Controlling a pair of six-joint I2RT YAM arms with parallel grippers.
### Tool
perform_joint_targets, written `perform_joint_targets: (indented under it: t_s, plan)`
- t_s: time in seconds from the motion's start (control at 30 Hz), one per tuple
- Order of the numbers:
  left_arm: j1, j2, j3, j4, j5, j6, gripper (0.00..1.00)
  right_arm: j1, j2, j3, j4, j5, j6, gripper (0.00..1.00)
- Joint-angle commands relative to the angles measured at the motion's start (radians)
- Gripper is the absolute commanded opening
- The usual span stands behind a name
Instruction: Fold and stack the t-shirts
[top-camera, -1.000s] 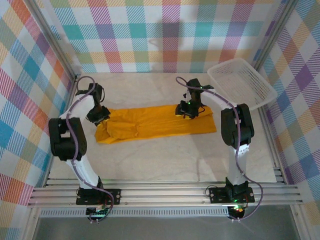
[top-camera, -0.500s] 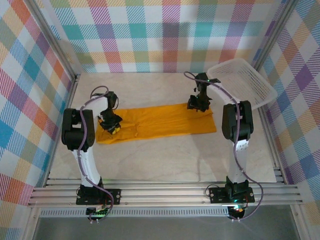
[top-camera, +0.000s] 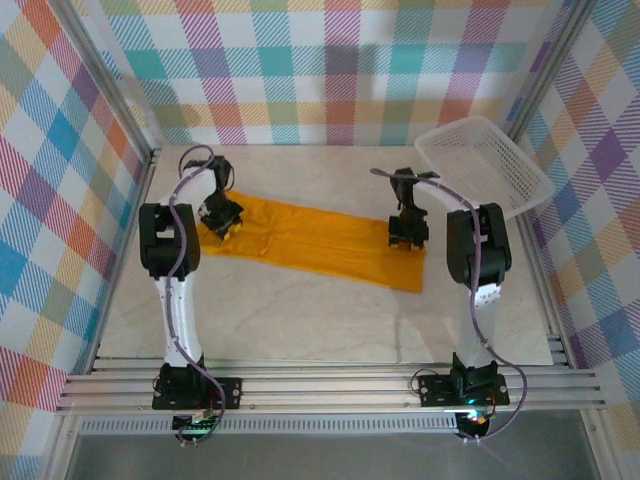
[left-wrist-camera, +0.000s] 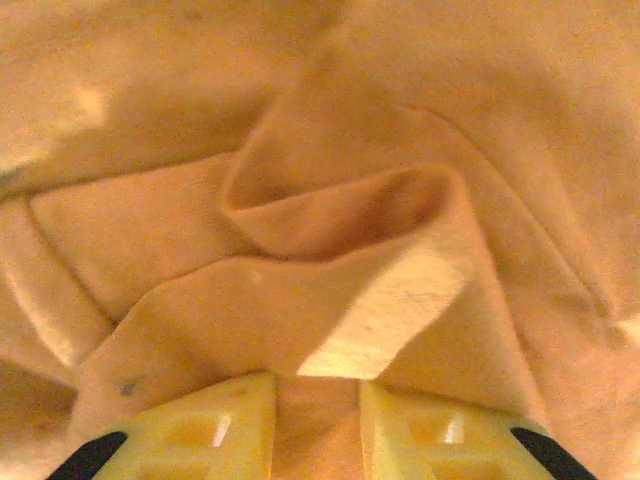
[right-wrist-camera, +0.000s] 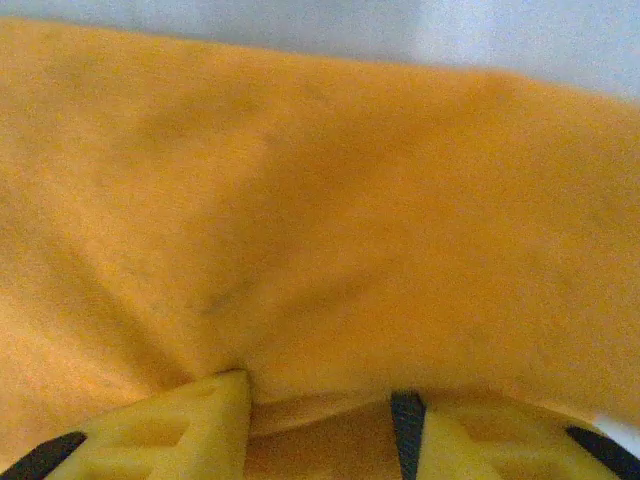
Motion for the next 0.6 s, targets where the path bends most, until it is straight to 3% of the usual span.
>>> perform_joint_targets:
  t_s: [0.0, 0.17, 0.33, 0.43, 0.57]
  plan:
    - [-0.032, 0.149, 0.218, 0.034, 0.069, 0.012, 0.30, 0.076, -0.095, -0.187, -0.015, -0.121, 0.133, 0.42]
    - [-0.108, 0.346, 0.535, 0.112, 0.188, -0.034, 0.31, 0.268, -0.153, -0.332, 0.056, -0.256, 0.281, 0.43]
    - [-0.163, 0.429, 0.588, 0.348, 0.292, -0.145, 0.33, 0.425, -0.080, -0.246, 0.152, -0.395, 0.389, 0.43]
    - [-0.173, 0.473, 0.644, 0.467, 0.332, -0.202, 0.37, 0.450, -0.024, -0.154, 0.182, -0.486, 0.439, 0.43]
    - [-0.173, 0.542, 0.834, 0.504, 0.351, -0.257, 0.44, 0.444, -0.033, -0.116, 0.204, -0.569, 0.515, 0.44]
